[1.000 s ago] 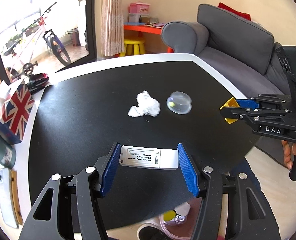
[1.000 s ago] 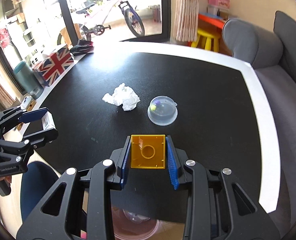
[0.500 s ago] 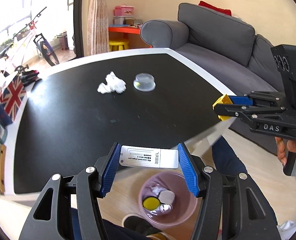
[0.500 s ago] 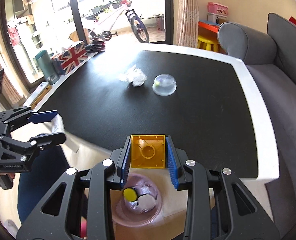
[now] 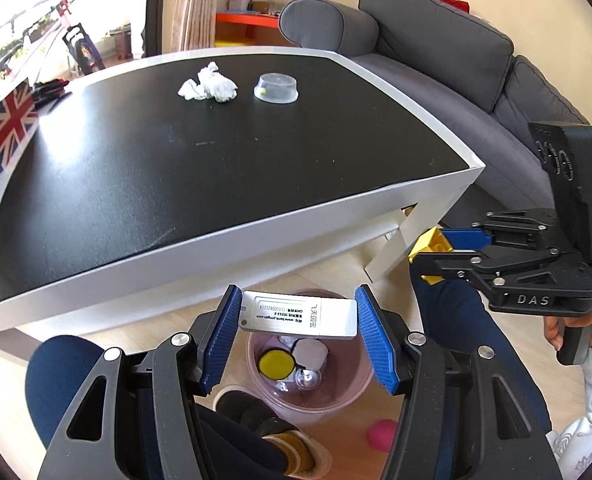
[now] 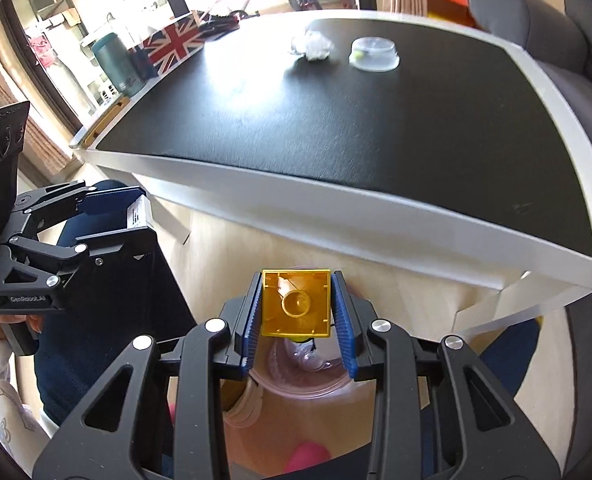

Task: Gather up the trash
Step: 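Drop the yellow block into the wastebasket with the right gripper while the left carries the card, then open the left gripper to drop the white card into the wastebasket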

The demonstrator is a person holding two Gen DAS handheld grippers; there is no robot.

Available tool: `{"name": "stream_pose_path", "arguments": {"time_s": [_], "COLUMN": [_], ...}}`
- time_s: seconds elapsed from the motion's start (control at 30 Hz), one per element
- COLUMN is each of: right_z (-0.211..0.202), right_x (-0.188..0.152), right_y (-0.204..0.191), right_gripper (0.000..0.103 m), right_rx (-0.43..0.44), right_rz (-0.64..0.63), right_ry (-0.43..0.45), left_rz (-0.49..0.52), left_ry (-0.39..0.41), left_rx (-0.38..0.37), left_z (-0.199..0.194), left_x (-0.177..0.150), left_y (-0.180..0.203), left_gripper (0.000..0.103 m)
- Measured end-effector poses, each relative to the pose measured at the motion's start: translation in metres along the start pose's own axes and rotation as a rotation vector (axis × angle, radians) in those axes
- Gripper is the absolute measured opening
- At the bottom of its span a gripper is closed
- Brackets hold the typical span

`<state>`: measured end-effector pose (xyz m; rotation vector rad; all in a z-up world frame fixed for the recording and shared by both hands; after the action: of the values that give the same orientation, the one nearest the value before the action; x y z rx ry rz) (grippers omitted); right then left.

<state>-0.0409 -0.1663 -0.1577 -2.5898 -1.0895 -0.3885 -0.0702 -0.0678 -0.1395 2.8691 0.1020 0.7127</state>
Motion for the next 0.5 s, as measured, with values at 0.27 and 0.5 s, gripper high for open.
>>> {"name": "stream_pose_path", "arguments": {"time_s": [0.27, 0.5], "right_z": [-0.008, -0.018], "right_x": [0.002, 0.000], "right_y": [0.004, 0.011], "right_gripper": [0.081, 0.094], "right_rx": [-0.005, -0.043], "right_rz": [0.018, 0.030], "right_ry": [0.031, 0.049], "left_rz": [0.002, 0.014], "left_ry": [-0.015, -0.034], "left_rx": [-0.018, -0.031], "left_z": [0.005, 0.012], "left_x": [-0.002, -0.004], "left_y": [0.004, 0.012], "left_gripper": [0.057, 0.057]}}
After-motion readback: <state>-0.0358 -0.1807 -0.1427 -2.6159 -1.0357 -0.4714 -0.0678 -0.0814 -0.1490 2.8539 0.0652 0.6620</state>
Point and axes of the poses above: each gripper's, at about its wrist camera, not at the fingertips, and z roughly the way its jaws point, y to its right, x to its top, the point moved 6 cm from there along z, roughly the way its jaws point, and after that the axes turned 9 degrees about -y, right-handed, at the moved point
